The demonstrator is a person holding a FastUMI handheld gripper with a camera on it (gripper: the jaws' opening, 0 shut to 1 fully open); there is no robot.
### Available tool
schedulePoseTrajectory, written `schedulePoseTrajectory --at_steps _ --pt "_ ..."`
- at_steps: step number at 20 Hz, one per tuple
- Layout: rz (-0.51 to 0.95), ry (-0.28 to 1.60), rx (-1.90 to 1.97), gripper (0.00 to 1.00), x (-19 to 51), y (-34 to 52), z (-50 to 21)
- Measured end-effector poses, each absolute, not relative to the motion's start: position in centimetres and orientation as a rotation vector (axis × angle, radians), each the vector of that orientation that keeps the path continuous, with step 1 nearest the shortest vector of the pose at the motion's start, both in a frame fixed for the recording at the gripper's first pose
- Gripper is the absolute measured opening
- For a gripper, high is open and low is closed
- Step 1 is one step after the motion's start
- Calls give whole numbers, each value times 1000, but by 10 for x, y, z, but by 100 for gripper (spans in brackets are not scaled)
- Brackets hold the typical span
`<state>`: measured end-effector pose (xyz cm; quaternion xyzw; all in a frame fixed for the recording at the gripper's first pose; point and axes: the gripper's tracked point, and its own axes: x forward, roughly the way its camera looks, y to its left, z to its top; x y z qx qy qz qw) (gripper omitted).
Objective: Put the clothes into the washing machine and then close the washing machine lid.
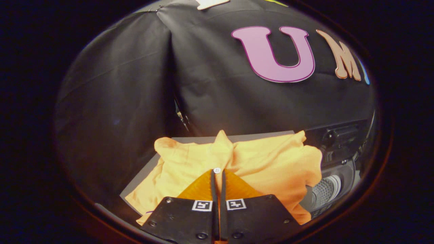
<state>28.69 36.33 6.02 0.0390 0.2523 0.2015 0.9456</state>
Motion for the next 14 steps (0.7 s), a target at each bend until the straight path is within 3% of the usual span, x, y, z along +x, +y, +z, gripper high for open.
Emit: schedulePoseTrajectory --at_steps 6,14 --pt "396 357 189 1 269 307 144" --pt "261 229 143 1 262 187 210"
